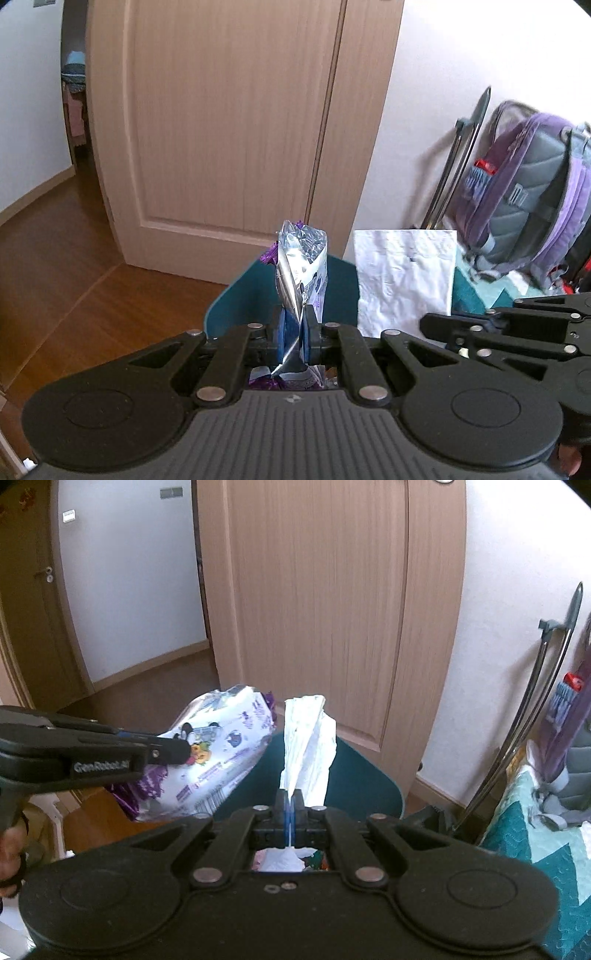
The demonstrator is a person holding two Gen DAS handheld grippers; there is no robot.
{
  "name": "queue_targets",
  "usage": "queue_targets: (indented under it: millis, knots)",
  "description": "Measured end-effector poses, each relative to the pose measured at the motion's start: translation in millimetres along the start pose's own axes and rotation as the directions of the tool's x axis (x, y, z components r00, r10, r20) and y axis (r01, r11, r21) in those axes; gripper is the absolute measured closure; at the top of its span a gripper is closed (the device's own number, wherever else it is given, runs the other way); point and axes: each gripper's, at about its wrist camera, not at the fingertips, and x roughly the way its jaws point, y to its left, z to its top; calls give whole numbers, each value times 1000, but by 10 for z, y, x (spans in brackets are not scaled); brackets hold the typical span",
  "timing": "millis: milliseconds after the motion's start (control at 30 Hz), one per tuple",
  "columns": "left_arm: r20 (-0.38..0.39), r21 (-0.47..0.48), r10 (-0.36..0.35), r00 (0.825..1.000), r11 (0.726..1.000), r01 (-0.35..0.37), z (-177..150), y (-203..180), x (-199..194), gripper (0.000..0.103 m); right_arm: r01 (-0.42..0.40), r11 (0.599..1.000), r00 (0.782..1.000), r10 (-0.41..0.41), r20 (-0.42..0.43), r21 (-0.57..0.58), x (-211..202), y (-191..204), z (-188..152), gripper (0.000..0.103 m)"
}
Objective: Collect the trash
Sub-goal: 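Carry the snack wrapper and white paper with both tools over the wastebasket, then open both tools to drop the wrapper and paper into the wastebasket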
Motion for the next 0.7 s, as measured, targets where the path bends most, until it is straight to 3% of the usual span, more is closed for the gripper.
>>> queue_targets:
  millis: [333,567,700]
  knots:
    - [-103,21,16,995,1000,-13,-118,-68,699,94,20,999,994,-16,-108,39,627,-144,-120,102]
    - [-146,27,-8,989,1000,12,-190,-85,979,92,27,996,984,-11,-180,90,845,-283,-267,85]
    - [-161,40,-5,987,999,12,-182,-133,1083,91,30,993,982,-9,-187,113,825,-312,-296,82]
